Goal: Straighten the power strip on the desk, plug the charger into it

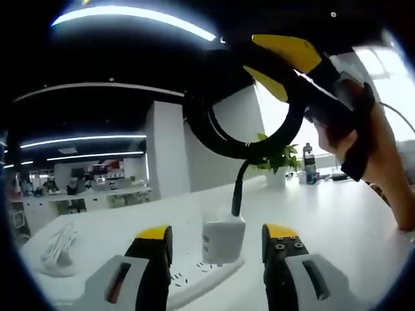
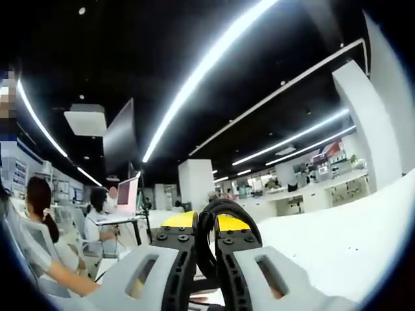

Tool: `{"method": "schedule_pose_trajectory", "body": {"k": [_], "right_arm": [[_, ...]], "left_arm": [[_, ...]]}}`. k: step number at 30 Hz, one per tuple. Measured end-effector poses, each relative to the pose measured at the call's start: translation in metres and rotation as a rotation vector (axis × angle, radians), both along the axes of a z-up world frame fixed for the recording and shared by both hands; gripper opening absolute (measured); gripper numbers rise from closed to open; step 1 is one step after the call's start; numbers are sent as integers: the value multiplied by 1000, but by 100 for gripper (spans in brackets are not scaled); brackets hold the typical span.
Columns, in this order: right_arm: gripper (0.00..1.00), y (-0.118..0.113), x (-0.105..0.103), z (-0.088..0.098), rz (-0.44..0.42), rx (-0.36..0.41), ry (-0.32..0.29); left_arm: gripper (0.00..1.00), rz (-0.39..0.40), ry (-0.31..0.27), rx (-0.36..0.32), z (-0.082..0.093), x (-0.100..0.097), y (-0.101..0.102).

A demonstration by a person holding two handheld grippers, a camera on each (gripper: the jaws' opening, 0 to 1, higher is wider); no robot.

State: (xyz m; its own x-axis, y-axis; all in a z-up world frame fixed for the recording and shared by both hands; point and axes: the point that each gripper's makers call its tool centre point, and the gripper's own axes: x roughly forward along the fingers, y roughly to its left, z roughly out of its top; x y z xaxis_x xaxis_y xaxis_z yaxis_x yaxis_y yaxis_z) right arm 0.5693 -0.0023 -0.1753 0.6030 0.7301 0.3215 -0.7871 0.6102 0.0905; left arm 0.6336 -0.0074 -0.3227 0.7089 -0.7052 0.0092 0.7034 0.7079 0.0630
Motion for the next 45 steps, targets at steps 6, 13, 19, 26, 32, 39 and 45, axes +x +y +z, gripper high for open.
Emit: {"method": "schedule_pose_trajectory", "body": {"k": [6,13,19,26,32,39,45], "right_arm": [[8,3,0,-1,5,-5,0],[8,5,0,-2,7,-12,1],[8,7,-2,-3,7,-16,-3],[8,9,-2,-4,11,-17,-3],[8,10,-2,-4,12,-17,-2],[8,9,-1,-5,11,-17,1],[8,10,0,-7,6,-16,3]], "left_arm": [[56,15,2,1,-3,2,-1],[56,32,-8,1,-4,0,-2],[55,46,-11,-4,-4,1,-3],[55,70,-9,-12,-5,3,-3],[55,83,-12,-26,-3,3,-4],[54,85,-19,-23,-5,1,-5],[52,93,-20,-23,-5,1,-4]]}}
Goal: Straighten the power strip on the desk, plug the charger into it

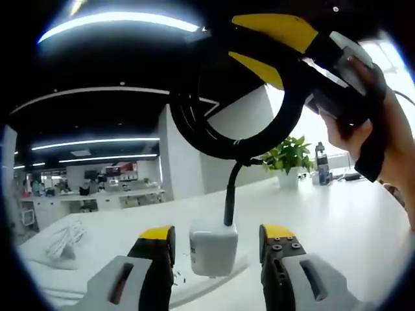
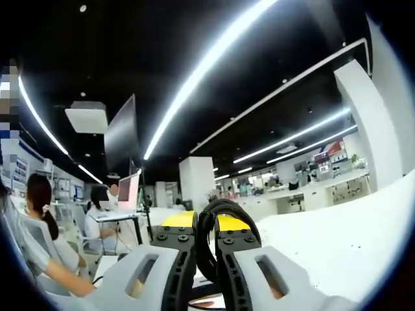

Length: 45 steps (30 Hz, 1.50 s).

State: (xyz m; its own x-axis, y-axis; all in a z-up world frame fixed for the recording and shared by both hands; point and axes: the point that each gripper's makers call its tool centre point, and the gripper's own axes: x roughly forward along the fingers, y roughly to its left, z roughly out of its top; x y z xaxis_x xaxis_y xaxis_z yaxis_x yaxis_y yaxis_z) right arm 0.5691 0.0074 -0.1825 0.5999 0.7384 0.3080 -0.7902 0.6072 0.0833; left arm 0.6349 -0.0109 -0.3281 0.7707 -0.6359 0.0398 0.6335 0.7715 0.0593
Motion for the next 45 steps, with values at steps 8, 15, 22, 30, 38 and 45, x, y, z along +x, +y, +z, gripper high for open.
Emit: {"method": "schedule_pose_trajectory", "body": {"k": [8,15,22,30,38,45], "right_arm": [[8,1,1,-1,5,10,8],[8,4,0,-2,8,9,7],[8,5,0,-3,6,3,7],[8,4,-1,-4,0,1,3],[8,3,-1,-5,-4,2,5],[8,1,-1,-6,-7,-1,3]], "left_arm": [[47,0,9,-15,-1,0,0],[44,-4,8,-13,-2,-1,0],[36,5,12,-10,-3,0,3],[31,17,17,13,-9,3,4],[28,15,18,20,-11,3,3],[28,5,18,21,-11,3,2]]}}
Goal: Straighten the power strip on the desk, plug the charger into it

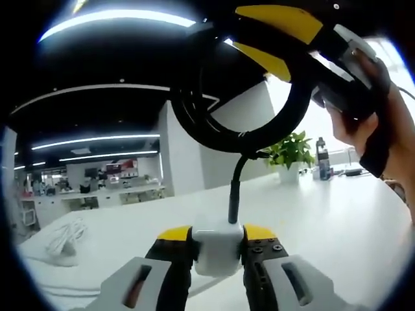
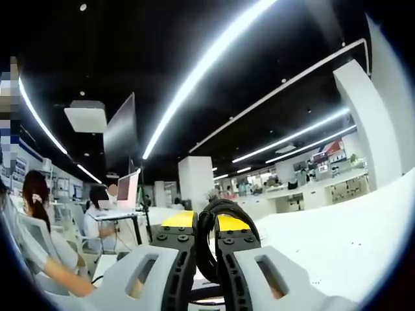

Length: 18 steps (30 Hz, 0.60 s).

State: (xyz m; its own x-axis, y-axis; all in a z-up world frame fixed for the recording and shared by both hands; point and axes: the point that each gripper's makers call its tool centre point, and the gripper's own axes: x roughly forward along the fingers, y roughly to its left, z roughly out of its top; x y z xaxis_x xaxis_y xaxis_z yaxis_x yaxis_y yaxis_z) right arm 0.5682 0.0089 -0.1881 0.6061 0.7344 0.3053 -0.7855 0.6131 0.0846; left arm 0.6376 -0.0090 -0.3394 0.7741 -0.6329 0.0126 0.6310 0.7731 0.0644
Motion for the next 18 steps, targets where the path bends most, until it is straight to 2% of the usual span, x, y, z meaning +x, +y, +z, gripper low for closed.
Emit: {"method": "schedule_pose_trajectory", "body": {"k": [7,13,18], "right_arm": [[8,-1,-1,0,-2,0,-3],[8,-5,-3,2,-6,6,-12],[8,-8,-3,2,-8,4,-15]], "left_arm": [[28,-24,9,-6,0,-1,-3],[27,-101,22,-26,2,-3,-9],[27,-160,27,1,3,-2,-13]]}}
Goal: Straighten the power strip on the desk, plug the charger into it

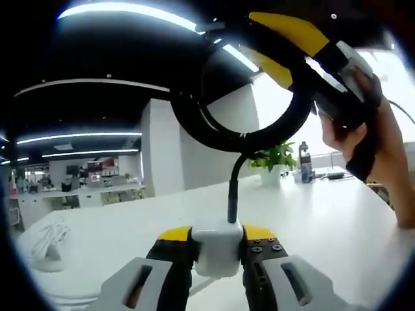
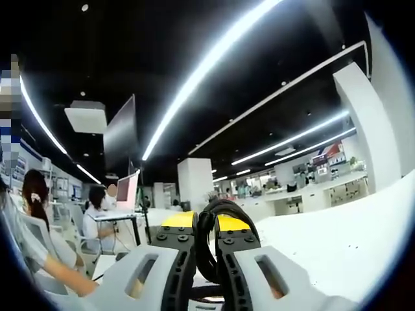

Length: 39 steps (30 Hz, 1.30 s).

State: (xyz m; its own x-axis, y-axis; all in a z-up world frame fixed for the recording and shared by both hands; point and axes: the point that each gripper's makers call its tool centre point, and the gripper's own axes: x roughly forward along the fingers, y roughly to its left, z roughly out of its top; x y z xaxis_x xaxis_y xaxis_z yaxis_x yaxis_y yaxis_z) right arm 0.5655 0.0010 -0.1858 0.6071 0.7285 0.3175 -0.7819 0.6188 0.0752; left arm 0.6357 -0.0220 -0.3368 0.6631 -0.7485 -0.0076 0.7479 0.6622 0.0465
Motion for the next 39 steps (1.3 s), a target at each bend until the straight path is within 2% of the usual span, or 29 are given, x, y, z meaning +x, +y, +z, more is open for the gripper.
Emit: {"method": "schedule_pose_trajectory", "body": {"k": [10,17,22,27,30,31,39], "right_arm": [[8,-8,1,5,-11,0,-16],[8,-16,5,4,-28,-32,-12],[8,-21,13,4,-39,-35,3],[8,-25,25,0,-56,-44,23],[8,-28,32,-1,-61,-37,40],[8,-29,34,-1,-63,-35,43],[8,-34,49,-4,-81,-34,68]], "left_arm": [[27,-149,-20,99,7,5,-9],[27,-262,-28,152,4,5,-18],[27,-351,-36,154,3,11,-25],[27,-415,-12,175,-1,17,-33],[27,-453,24,175,-3,22,-37],[27,-464,55,166,-4,24,-39],[27,-473,78,158,-9,36,-49]]}}
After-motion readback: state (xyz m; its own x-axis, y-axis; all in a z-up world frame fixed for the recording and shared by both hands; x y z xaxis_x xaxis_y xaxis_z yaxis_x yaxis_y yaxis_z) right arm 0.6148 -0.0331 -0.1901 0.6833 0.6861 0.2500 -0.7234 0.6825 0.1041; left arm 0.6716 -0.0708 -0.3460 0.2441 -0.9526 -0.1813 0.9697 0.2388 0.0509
